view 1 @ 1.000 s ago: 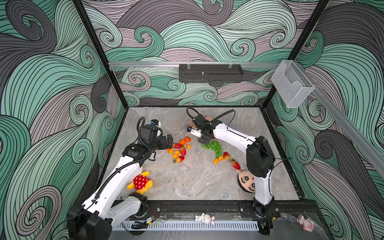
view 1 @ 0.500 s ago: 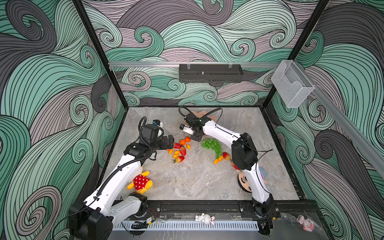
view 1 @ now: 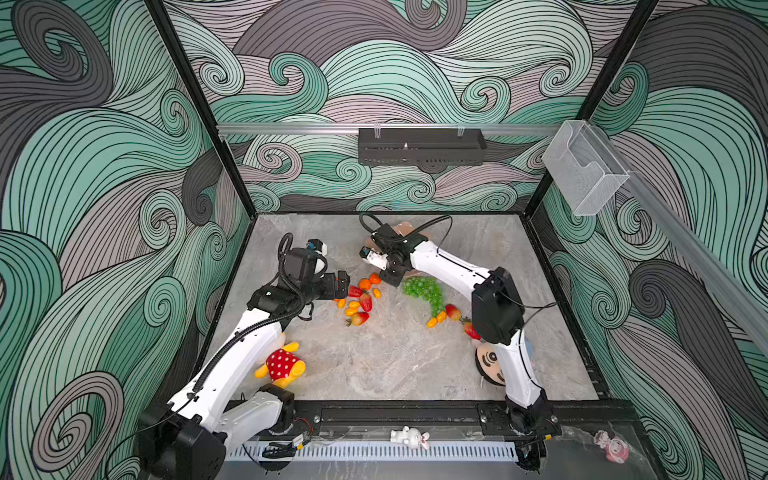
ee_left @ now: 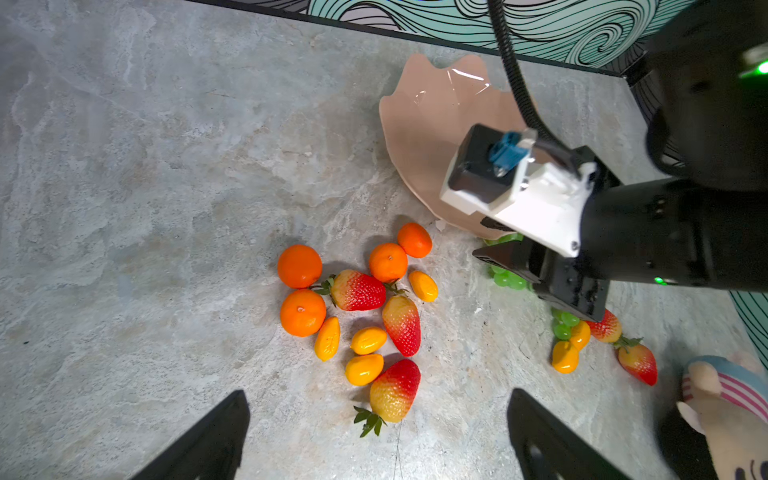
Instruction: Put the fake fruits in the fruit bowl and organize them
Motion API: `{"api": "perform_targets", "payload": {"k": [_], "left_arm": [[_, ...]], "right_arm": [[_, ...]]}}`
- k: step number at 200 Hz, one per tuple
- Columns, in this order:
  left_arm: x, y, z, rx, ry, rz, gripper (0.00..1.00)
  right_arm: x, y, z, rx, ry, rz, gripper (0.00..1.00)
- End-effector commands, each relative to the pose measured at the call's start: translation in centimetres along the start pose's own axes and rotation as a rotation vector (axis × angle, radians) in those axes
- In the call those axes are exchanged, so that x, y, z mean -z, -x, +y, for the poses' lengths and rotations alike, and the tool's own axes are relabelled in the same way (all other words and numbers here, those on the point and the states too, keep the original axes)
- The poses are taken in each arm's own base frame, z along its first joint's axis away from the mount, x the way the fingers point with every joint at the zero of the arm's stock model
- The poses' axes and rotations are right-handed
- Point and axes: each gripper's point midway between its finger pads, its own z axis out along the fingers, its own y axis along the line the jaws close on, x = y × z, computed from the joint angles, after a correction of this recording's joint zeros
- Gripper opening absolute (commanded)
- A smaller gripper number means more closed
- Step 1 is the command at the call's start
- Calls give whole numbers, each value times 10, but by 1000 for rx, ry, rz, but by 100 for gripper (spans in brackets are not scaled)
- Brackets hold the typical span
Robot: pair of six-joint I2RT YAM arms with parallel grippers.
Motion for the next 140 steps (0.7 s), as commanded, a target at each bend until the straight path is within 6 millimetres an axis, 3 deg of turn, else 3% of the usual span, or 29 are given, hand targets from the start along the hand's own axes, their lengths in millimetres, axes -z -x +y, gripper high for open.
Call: {"api": "perform_targets", "payload": {"k": [1,26,69,102,140], "left_arm": [[5,23,-21,-34,-89,-39,99],[-3,25,-35,-44,-138,-19,99],[-15,18,-56,53,-234,54,99],[-20,3,-46,182,-216,82,99],[-10,7,-23,306,-246,-52,99]], "right_arm": [[44,12,-11,-201,1,-177,34],[61,-7,-16,-286,-34,-216,33],[53,-51,-1,-253,-89,-131,32],[38,-56,9,-235,-109,-76,30],[18,-44,15,-217,-125,-49,27]]}}
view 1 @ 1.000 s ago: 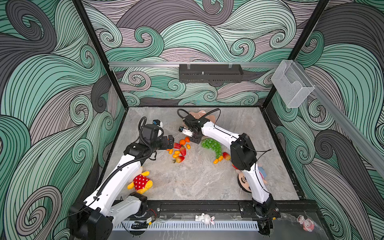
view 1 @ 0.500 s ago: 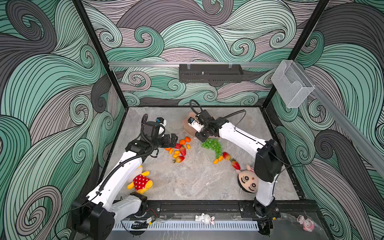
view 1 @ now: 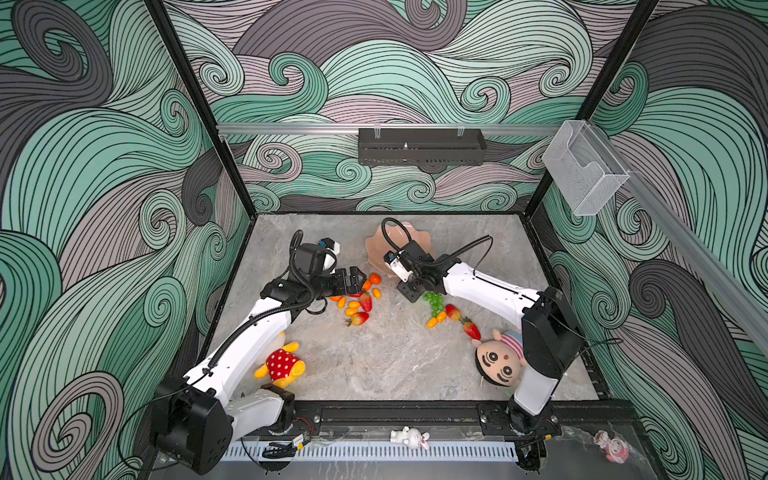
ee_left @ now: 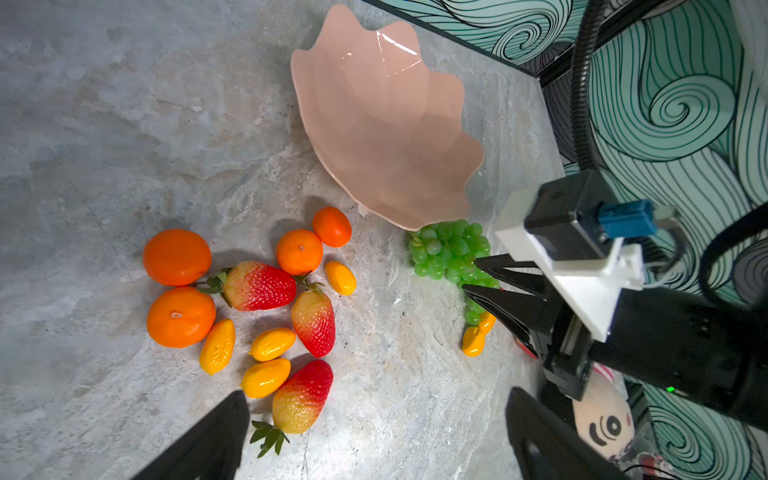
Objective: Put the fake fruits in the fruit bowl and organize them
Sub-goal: 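Lower the right gripper onto the green grape bunch and close it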
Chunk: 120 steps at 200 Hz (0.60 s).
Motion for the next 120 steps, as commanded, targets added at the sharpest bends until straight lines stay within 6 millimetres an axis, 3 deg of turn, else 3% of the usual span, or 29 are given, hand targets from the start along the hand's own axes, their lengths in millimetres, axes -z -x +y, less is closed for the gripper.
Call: {"api": "perform_targets", "payload": {"k": [1,49,120], "left_arm": [[15,16,3,106,-72,-120,99],[26,21,41,261,-103,-129,99],[20,18,47,295,-118,-90,99]], "right_arm": [[-11,12,0,-8,-37,1,27],[-35,20,10,9,-50,48,26],[-54,14,5,4,-106,113,26]]}}
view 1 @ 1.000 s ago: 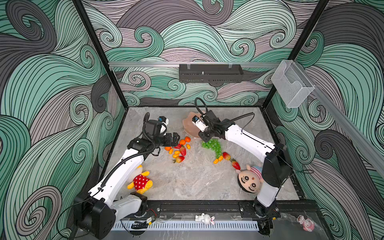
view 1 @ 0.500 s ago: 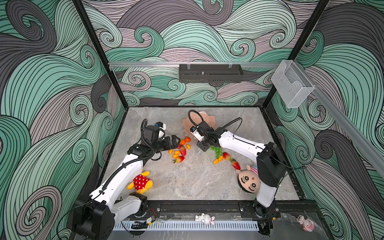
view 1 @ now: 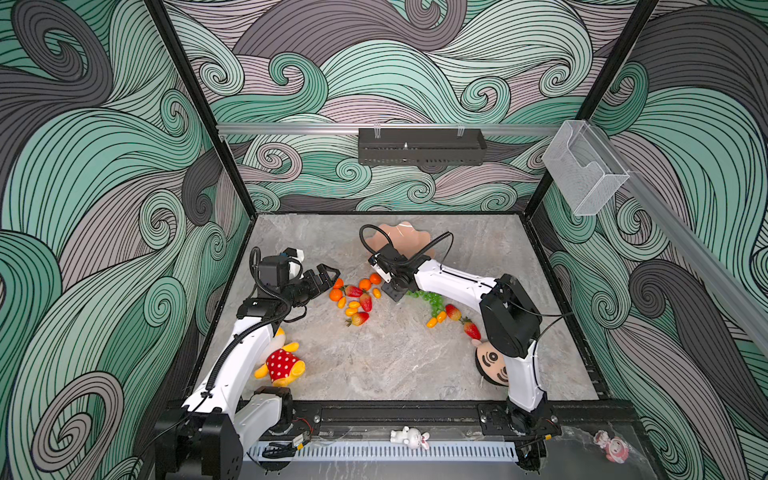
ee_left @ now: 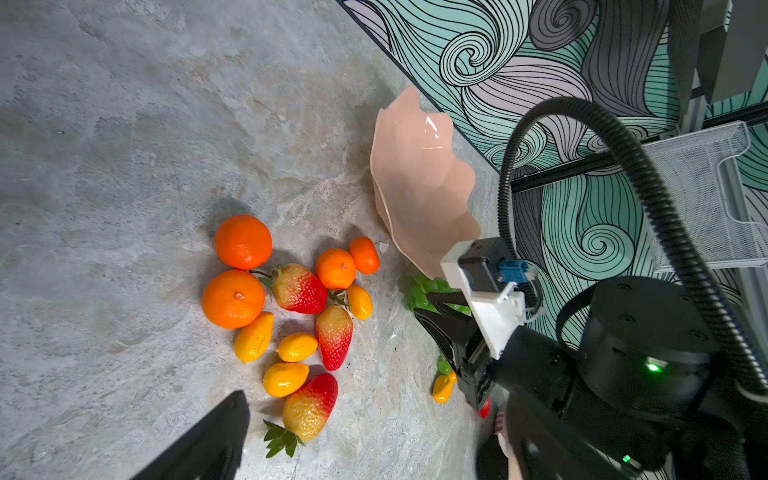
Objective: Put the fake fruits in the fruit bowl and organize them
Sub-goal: 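Lower the right gripper onto the green grape bunch and close it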
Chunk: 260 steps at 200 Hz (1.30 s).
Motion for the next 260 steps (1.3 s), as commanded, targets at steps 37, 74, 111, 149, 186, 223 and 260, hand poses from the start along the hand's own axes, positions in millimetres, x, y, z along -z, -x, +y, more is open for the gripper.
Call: {"api": "perform_targets", "payload": {"k": [37,74,111,149,186,223,260], "left_arm": [[-4,-4,-9,5,-47,84,99],[-6,-4,-11,10,-71,81,99],[-6,-4,-11,7,-73,85,99],[-7,-5,-11,9,-75,92,99],[-8,-6,-10,7,-75,96,98],[-9,-7,-10,7,-79,100,99],[-9,-8,-10,6,-82,101,99]], "right_arm": [[-10,-5,-9,-5,-71,46,27],[-10,-1,-12,8,-89,39,29],[-5,8,-12,8,-80,9,30],[-8,7,-19,18,-123,21,31],[-17,2,-21,38,-149,54,32],[-25,1,-21,55,-161,71,32],[-31,1,-23,67,-180,84,29]]}}
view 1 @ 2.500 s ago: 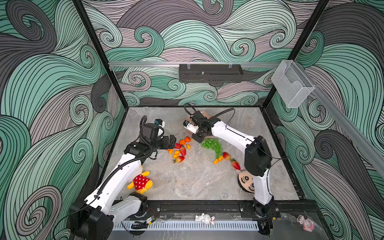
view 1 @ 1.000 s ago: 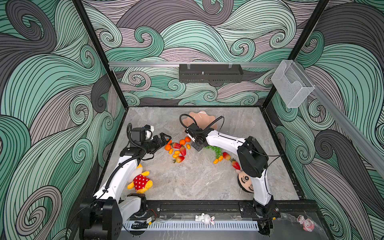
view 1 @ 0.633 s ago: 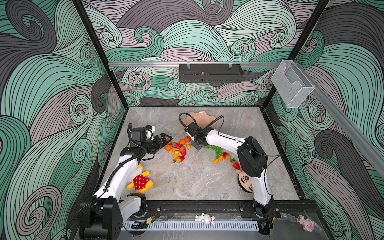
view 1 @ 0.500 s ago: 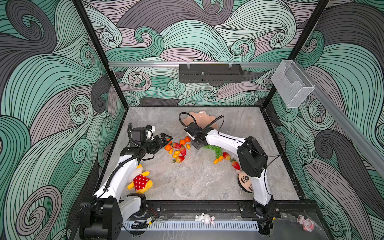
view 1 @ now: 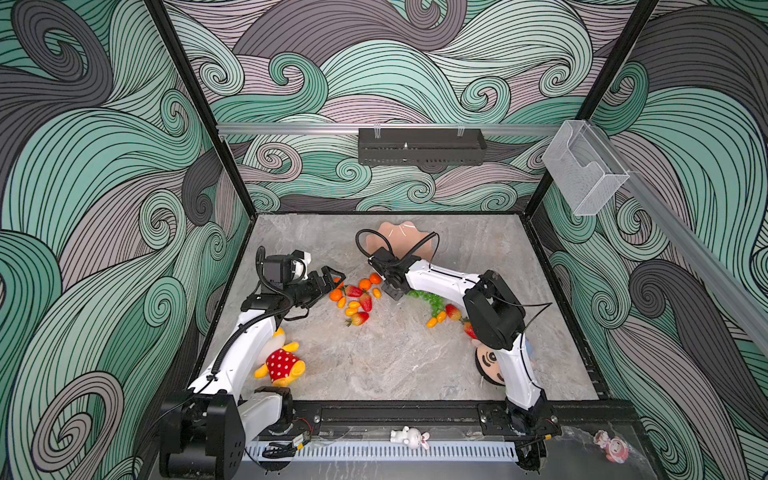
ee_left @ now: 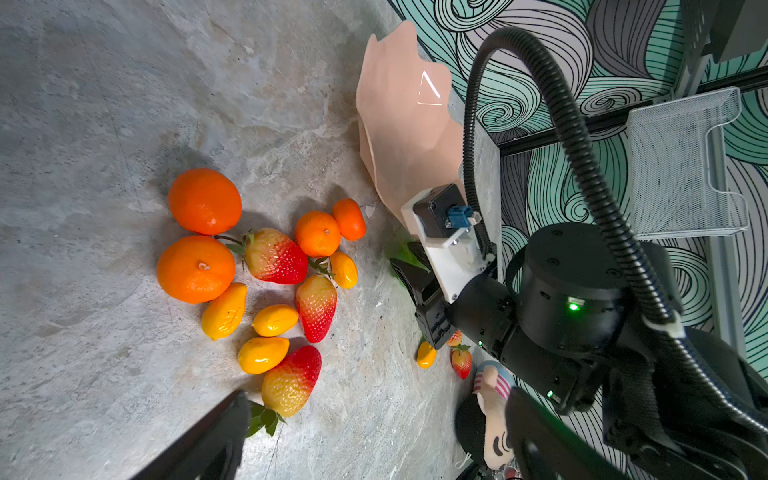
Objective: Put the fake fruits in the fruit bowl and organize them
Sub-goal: 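Lower the right gripper onto the green grape bunch and close it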
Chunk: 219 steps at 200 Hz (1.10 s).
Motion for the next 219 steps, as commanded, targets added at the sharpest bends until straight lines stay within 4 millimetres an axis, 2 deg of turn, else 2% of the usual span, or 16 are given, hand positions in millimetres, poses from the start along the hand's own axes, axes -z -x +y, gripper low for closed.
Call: {"api": "perform_targets", "payload": {"k": [1,72,121,161,186,219], "left_arm": [[4,8,-11,-31,-31,-12,99],[5,7,-9,-59,-21,-14,99],[11,9,-15,-115,15,-18,98],[12,5,-24,-191,66,-12,99],[7,1,-37,-260,82,-9,99],[-6,-4,-62,-360,84,13,99]], "right_arm": [[-1,6,-6,9,-37,0,29],[2,11,-11,-4,-50,-11,0],[15,8,-15,-45,-39,-29,0],[45,4,-27,-130,-12,-81,0],[60,-4,-35,-213,39,-116,0],[74,-19,-47,-336,114,-154,0]]}}
